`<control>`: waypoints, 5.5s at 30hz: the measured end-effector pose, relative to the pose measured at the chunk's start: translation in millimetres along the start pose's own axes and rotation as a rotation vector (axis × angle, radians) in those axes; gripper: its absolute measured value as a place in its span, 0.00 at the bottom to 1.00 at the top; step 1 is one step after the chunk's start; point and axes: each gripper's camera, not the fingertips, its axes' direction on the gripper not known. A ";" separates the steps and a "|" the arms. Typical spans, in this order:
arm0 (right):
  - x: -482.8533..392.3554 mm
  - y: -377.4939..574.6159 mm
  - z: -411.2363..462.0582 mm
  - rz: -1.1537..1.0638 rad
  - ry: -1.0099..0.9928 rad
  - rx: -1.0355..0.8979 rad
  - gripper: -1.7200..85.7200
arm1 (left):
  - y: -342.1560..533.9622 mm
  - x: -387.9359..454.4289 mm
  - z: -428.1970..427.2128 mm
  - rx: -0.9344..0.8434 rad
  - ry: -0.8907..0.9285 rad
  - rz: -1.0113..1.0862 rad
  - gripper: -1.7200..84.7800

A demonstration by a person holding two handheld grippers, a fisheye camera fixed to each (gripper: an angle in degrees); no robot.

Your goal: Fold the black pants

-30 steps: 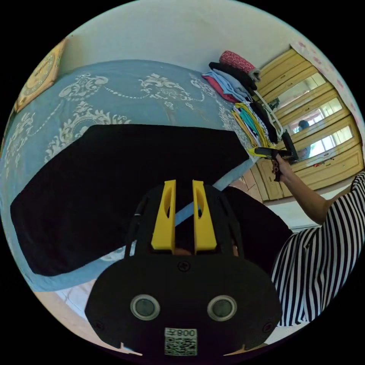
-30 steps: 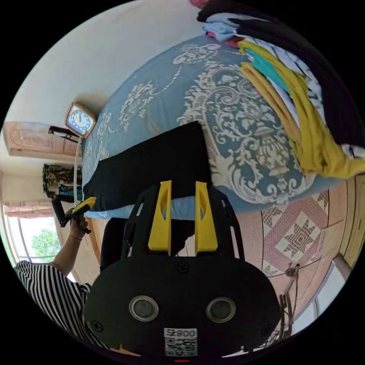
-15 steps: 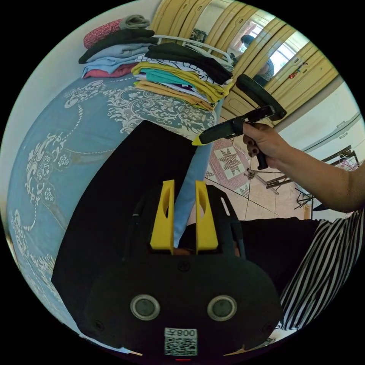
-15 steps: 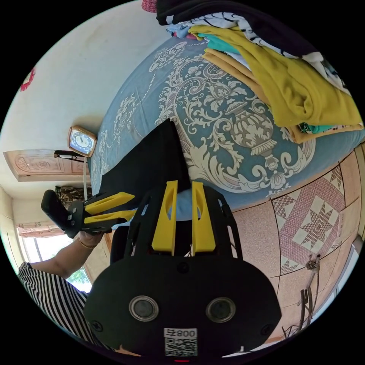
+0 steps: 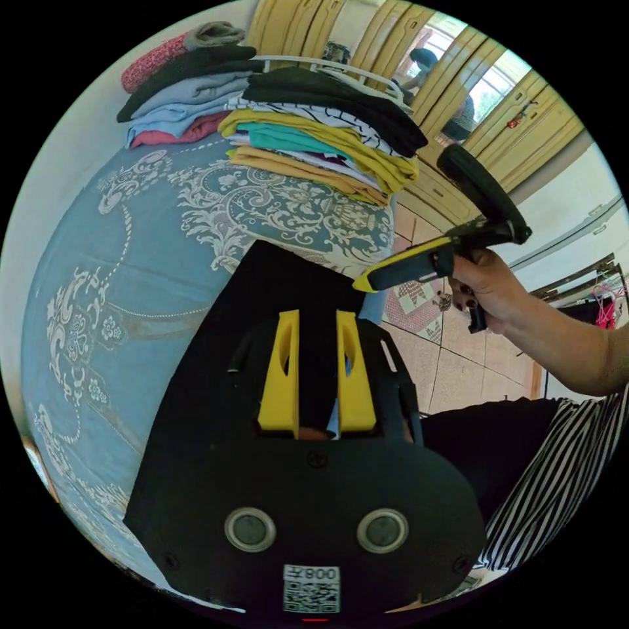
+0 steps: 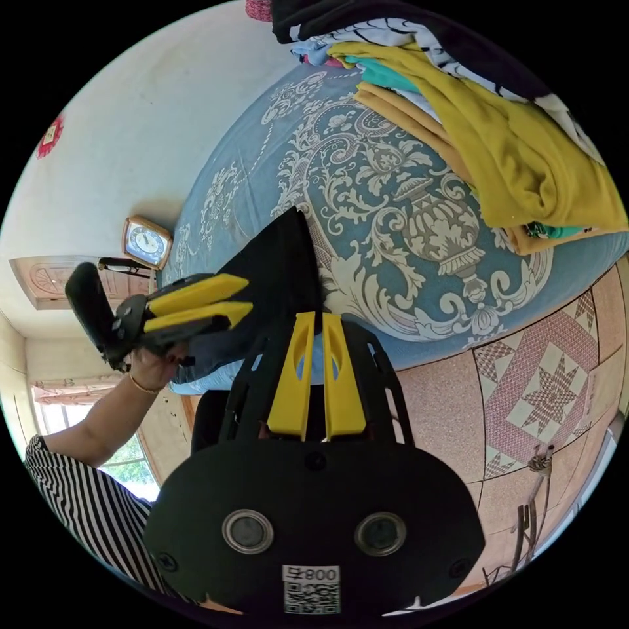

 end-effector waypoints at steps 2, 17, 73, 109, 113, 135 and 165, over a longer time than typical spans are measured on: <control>5.1 1.5 0.1 -0.015 0.002 -0.003 0.04 | -23.2 -21.4 -4.5 0.023 0.011 -0.043 0.12; 23.2 6.0 11.7 -0.028 -0.003 -0.010 0.04 | -123.8 -45.2 21.4 -0.186 -0.077 0.157 0.07; -337.2 -41.8 287.2 -0.592 -0.481 -0.679 0.07 | 348.7 -204.6 -226.9 0.229 -0.004 -0.567 0.06; -279.2 -154.3 206.9 -0.232 -0.517 -0.496 0.13 | 308.1 64.8 -82.2 0.059 -0.223 -0.464 0.15; -288.9 -161.2 201.6 -0.244 -0.527 -0.506 0.13 | 316.2 76.6 -77.8 0.088 -0.275 -0.503 0.08; -316.0 -210.9 198.6 -0.160 -0.450 -0.454 0.05 | 358.0 108.8 -70.7 0.158 -0.238 -0.472 0.05; -472.8 -162.5 167.5 -0.406 -0.651 -0.391 0.04 | 576.1 16.7 -127.5 0.718 0.142 -0.758 0.05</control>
